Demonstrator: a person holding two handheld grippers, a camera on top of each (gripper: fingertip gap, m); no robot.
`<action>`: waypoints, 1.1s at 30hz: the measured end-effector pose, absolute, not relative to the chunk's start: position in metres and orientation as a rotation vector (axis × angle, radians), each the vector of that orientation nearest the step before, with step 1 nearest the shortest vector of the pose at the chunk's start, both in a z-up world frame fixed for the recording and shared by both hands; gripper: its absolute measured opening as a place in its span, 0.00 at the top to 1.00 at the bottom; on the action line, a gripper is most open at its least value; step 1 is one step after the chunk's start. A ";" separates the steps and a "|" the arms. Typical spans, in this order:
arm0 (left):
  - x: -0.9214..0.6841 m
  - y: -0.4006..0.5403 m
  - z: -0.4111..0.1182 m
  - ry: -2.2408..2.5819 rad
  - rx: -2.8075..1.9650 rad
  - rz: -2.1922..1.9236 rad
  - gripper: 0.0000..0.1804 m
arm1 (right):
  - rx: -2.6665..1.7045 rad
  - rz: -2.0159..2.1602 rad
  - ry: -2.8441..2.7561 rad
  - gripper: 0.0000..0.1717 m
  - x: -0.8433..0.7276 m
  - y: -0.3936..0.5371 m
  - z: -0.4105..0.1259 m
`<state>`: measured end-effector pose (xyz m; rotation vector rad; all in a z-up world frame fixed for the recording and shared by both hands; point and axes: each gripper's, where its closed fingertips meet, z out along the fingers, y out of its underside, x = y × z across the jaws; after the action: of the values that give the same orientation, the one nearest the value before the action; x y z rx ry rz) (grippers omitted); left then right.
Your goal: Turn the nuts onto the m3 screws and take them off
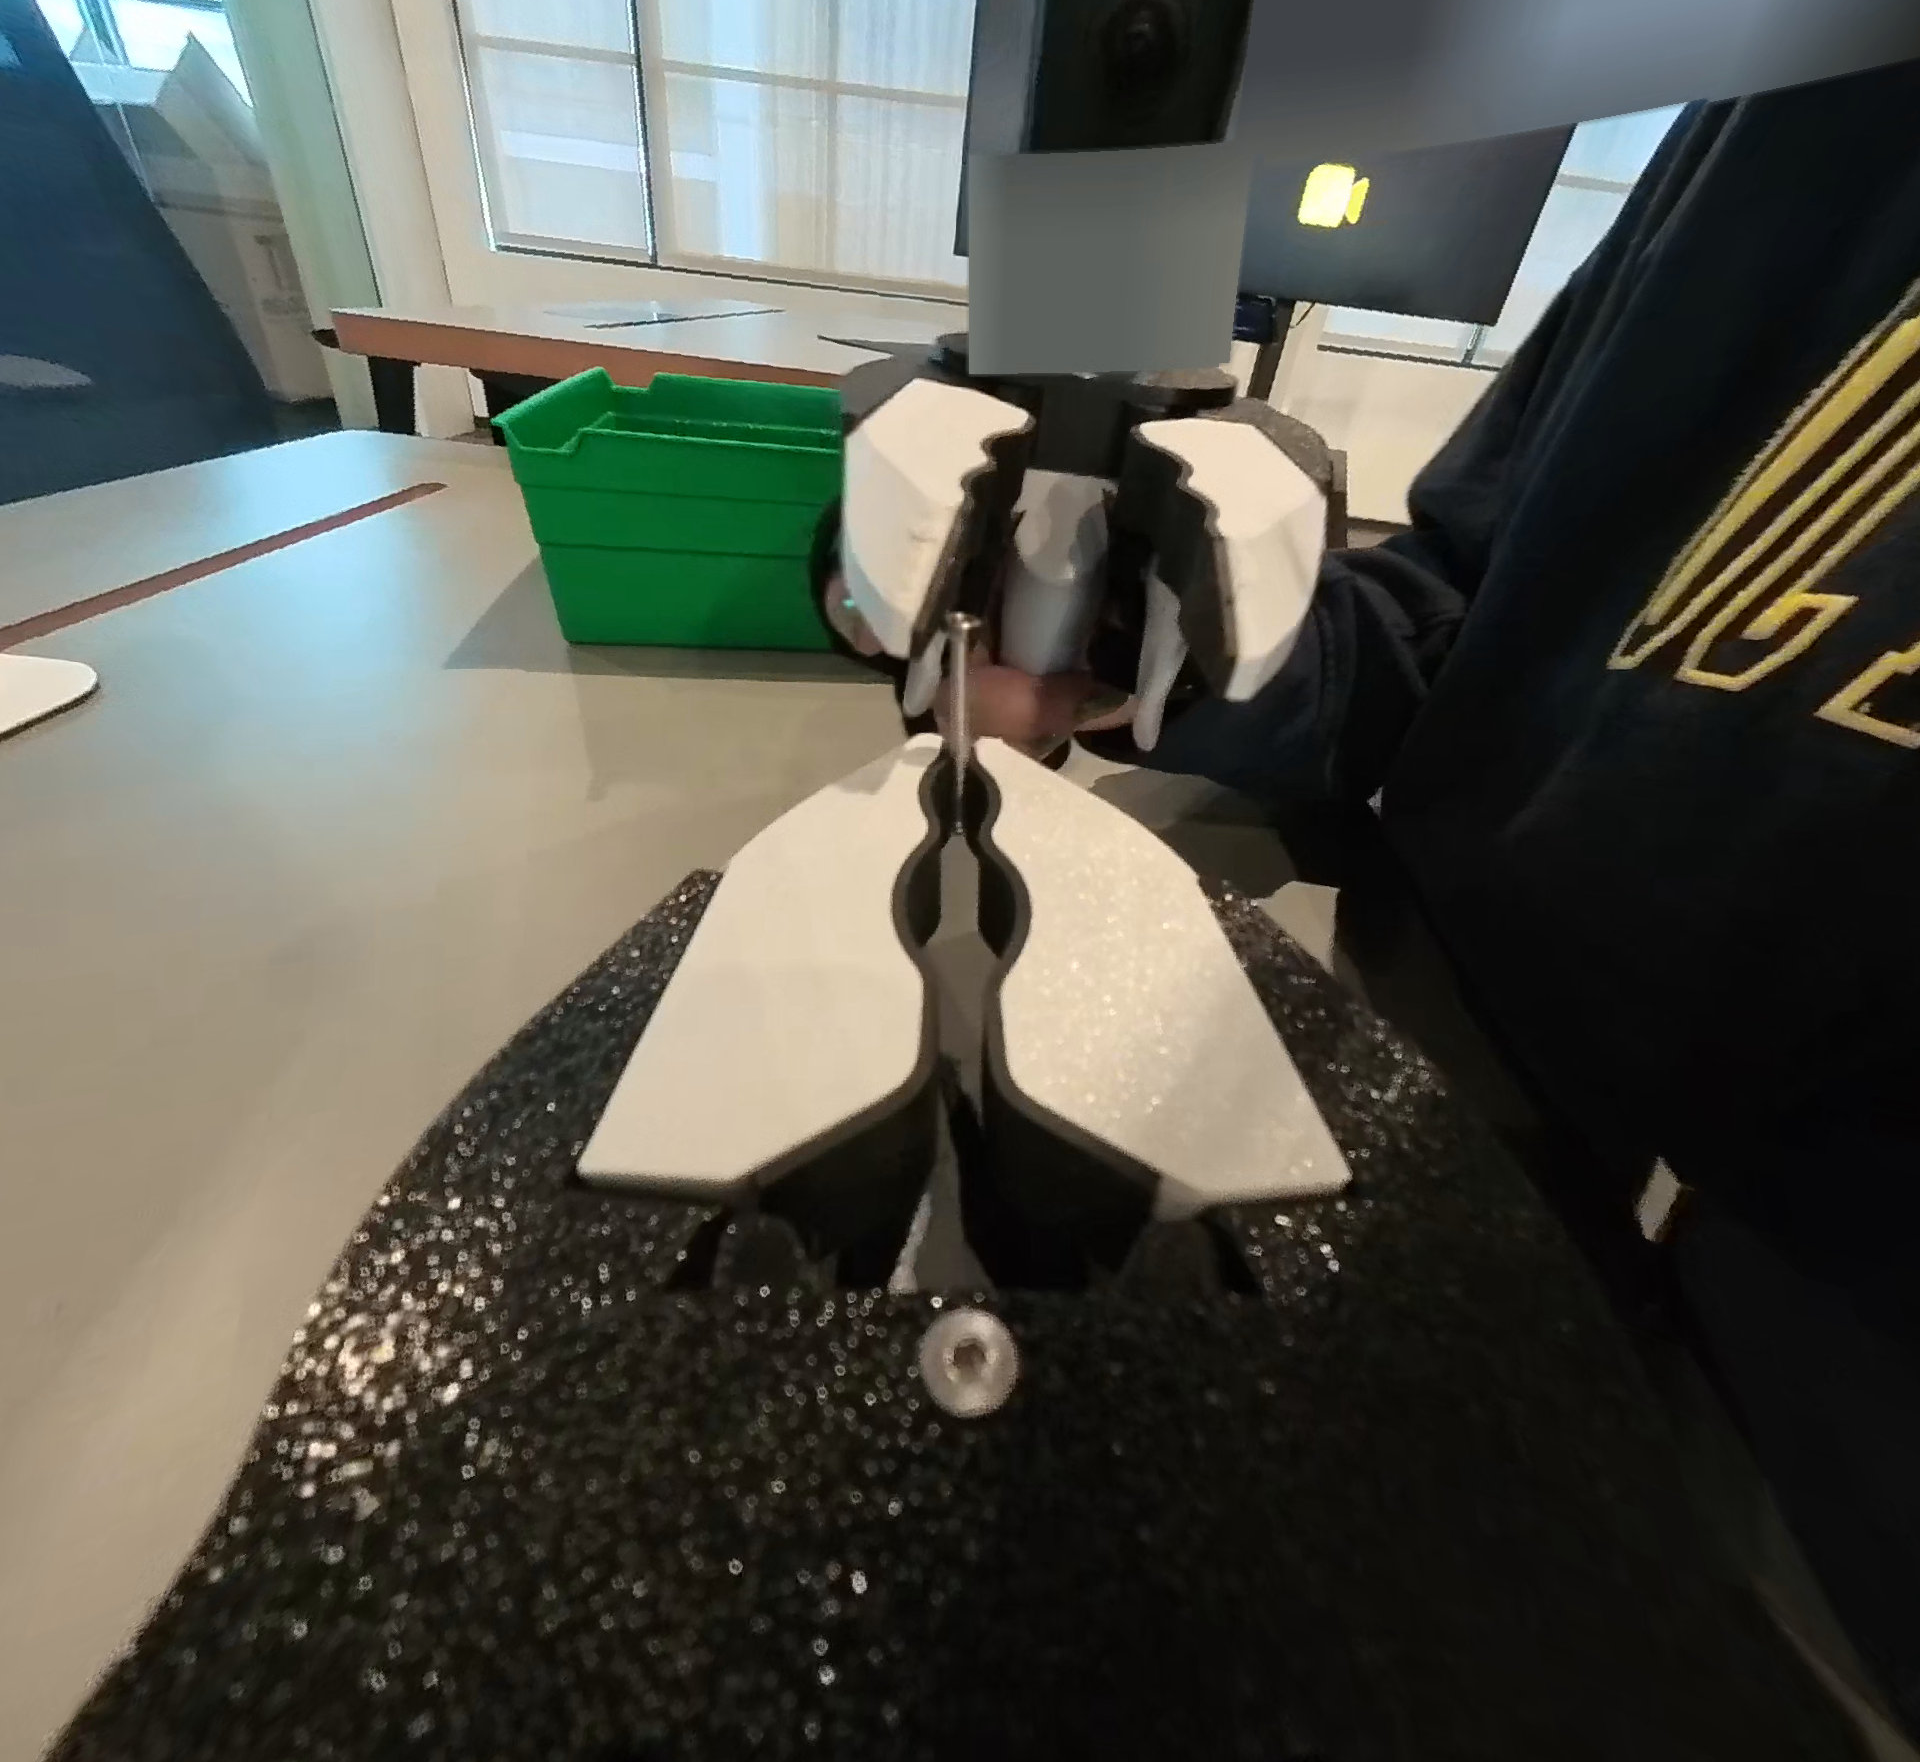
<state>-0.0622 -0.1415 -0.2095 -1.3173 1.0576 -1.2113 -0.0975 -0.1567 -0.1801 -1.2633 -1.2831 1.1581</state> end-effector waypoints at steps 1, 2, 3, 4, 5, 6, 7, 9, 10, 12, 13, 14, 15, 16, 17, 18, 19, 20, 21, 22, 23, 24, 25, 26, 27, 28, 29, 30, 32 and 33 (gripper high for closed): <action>-0.063 -0.141 -0.209 1.052 -1.319 -1.211 1.00 | -1.263 1.152 -1.276 0.78 -0.095 -0.156 -0.180; -0.063 -0.140 -0.209 1.049 -1.321 -1.213 1.00 | -1.263 1.148 -1.269 0.79 -0.093 -0.155 -0.180; -0.063 -0.140 -0.210 1.048 -1.324 -1.218 1.00 | -1.264 1.148 -1.260 0.79 -0.092 -0.154 -0.179; -0.063 -0.140 -0.210 1.049 -1.327 -1.222 1.00 | -1.264 1.149 -1.248 0.80 -0.092 -0.153 -0.178; -0.062 -0.141 -0.210 1.054 -1.327 -1.228 1.00 | -1.263 1.149 -1.235 0.80 -0.093 -0.151 -0.177; -0.062 -0.142 -0.210 1.063 -1.325 -1.235 1.00 | -1.265 1.149 -1.229 0.79 -0.095 -0.149 -0.176; -0.061 -0.143 -0.211 1.070 -1.325 -1.236 1.00 | -1.263 1.153 -1.237 0.79 -0.098 -0.150 -0.176; -0.061 -0.144 -0.211 1.078 -1.324 -1.237 1.00 | -1.263 1.153 -1.259 0.79 -0.103 -0.151 -0.178; -0.061 -0.144 -0.211 1.077 -1.322 -1.241 1.00 | -1.265 1.145 -1.266 0.81 -0.104 -0.151 -0.179; -0.062 -0.144 -0.210 1.071 -1.317 -1.253 1.00 | -1.263 1.131 -1.264 0.86 -0.102 -0.150 -0.180; -0.062 -0.144 -0.210 1.069 -1.315 -1.259 1.00 | -1.264 1.127 -1.256 0.87 -0.101 -0.149 -0.180; -0.062 -0.144 -0.209 1.068 -1.315 -1.261 1.00 | -1.268 1.124 -1.249 0.88 -0.100 -0.148 -0.179; -0.062 -0.144 -0.210 1.070 -1.316 -1.263 1.00 | -1.276 1.118 -1.247 0.89 -0.100 -0.146 -0.179; -0.062 -0.145 -0.210 1.072 -1.316 -1.265 1.00 | -1.282 1.115 -1.252 0.89 -0.099 -0.145 -0.180; -0.062 -0.145 -0.210 1.073 -1.315 -1.265 1.00 | -1.287 1.116 -1.258 0.91 -0.099 -0.145 -0.180; -0.062 -0.145 -0.209 1.074 -1.312 -1.268 1.00 | -1.290 1.121 -1.264 0.92 -0.098 -0.145 -0.181; -0.062 -0.145 -0.209 1.075 -1.309 -1.271 1.00 | -1.292 1.128 -1.267 0.93 -0.098 -0.145 -0.181; -0.062 -0.146 -0.209 1.077 -1.305 -1.273 1.00 | -1.297 1.129 -1.262 0.95 -0.098 -0.144 -0.181; -0.062 -0.146 -0.209 1.080 -1.303 -1.269 1.00 | -1.296 1.125 -1.260 0.97 -0.098 -0.144 -0.181; -0.062 -0.146 -0.209 1.080 -1.302 -1.265 1.00 | -1.293 1.123 -1.258 0.97 -0.098 -0.144 -0.181; -0.062 -0.146 -0.209 1.079 -1.300 -1.263 1.00 | -1.290 1.119 -1.250 0.97 -0.098 -0.144 -0.181; -0.062 -0.147 -0.209 1.078 -1.298 -1.262 1.00 | -1.283 1.110 -1.240 0.97 -0.098 -0.144 -0.180; -0.062 -0.147 -0.209 1.077 -1.296 -1.258 1.00 | -1.274 1.102 -1.224 0.97 -0.098 -0.144 -0.180; -0.062 -0.147 -0.208 1.076 -1.295 -1.256 1.00 | -1.268 1.100 -1.201 0.97 -0.098 -0.144 -0.180; -0.062 -0.147 -0.208 1.075 -1.292 -1.255 1.00 | -1.262 1.108 -1.170 0.97 -0.098 -0.144 -0.179; -0.062 -0.147 -0.208 1.074 -1.288 -1.255 1.00 | -1.252 1.117 -1.135 0.97 -0.098 -0.144 -0.179; -0.061 -0.147 -0.208 1.075 -1.286 -1.255 1.00 | -1.241 1.120 -1.100 0.97 -0.098 -0.144 -0.178; -0.062 -0.147 -0.207 1.074 -1.285 -1.254 1.00 | -1.232 1.113 -1.063 0.97 -0.098 -0.144 -0.178; -0.061 -0.148 -0.206 1.073 -1.273 -1.260 1.00 | -1.205 1.091 -0.996 0.97 -0.098 -0.144 -0.176; -0.062 -0.149 -0.205 1.069 -1.268 -1.265 1.00 | -1.197 1.070 -0.963 0.97 -0.098 -0.144 -0.175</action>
<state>-0.0616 -0.1486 -0.2054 -1.2676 1.0688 -1.2645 -0.0983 -0.1441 -0.1751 -1.1973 -0.9630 1.0695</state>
